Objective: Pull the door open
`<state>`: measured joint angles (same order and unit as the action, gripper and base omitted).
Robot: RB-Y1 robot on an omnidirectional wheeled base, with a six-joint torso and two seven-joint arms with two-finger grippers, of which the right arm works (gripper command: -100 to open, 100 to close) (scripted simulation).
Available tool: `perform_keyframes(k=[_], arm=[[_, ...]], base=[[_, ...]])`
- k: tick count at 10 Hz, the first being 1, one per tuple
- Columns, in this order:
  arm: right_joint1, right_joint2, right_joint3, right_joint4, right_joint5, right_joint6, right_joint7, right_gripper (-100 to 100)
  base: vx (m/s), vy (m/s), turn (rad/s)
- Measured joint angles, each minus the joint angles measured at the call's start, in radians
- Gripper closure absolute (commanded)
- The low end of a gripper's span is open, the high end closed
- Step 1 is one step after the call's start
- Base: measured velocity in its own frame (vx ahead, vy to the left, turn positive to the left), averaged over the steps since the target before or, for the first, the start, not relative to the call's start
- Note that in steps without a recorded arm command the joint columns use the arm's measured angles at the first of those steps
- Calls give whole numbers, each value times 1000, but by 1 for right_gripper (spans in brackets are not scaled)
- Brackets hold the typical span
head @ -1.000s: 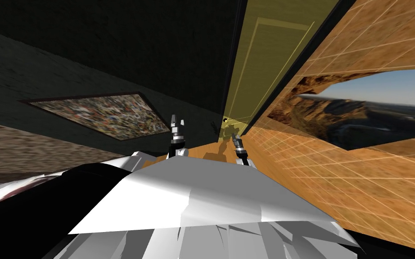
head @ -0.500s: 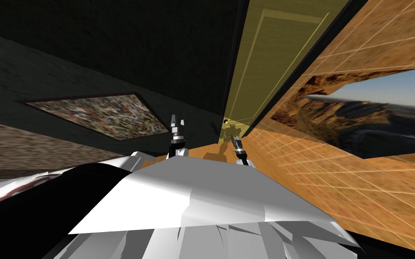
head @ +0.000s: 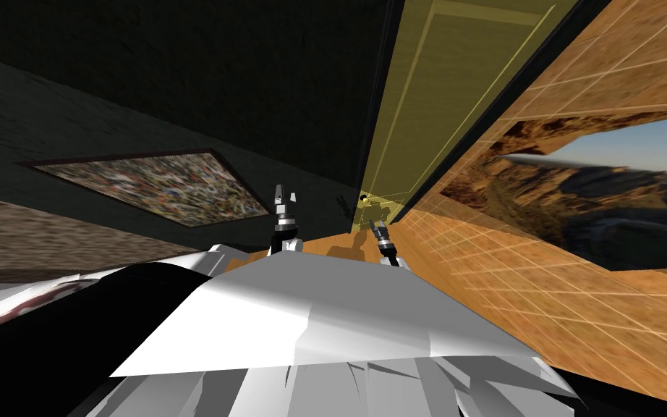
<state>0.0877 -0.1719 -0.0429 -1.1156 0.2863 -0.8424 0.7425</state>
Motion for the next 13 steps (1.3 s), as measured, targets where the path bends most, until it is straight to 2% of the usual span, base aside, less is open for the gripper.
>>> perform_keyframes(k=[11,13], arm=[[-87,-24,-19,246,45,-53,189,-100],[-96,-28,-20,276,55,-55,221,-100]], base=[[89,-42,47],[90,-45,20]])
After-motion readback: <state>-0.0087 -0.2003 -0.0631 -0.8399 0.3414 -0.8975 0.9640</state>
